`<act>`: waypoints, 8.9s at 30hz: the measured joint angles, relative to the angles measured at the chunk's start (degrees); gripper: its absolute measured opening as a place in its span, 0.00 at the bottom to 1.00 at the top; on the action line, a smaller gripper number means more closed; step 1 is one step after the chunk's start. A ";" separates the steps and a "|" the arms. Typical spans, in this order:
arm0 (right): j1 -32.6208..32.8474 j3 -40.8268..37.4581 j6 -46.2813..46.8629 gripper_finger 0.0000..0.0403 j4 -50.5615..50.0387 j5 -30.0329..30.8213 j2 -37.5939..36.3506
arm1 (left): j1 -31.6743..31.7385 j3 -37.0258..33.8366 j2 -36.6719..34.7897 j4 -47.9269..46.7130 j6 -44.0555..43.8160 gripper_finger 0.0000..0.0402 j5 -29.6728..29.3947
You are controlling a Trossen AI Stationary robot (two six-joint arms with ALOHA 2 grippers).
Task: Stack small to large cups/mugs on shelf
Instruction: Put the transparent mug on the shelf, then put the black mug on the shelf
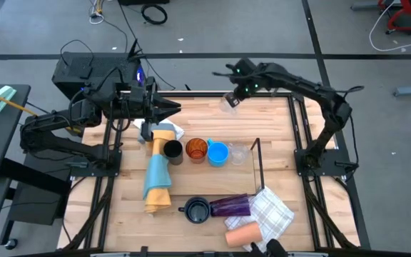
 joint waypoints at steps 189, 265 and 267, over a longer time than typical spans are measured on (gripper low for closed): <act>64.92 16.15 22.28 0.33 -28.61 0.28 1.44 | 5.05 0.02 -1.05 -0.02 2.12 0.13 0.02; 11.75 38.90 -21.31 0.33 -13.54 30.93 -0.35 | -37.18 0.02 26.74 6.16 -27.24 0.04 -42.60; 9.38 38.90 -22.62 0.33 -13.67 27.45 -0.80 | -38.14 0.02 29.85 3.71 -33.31 0.04 -43.80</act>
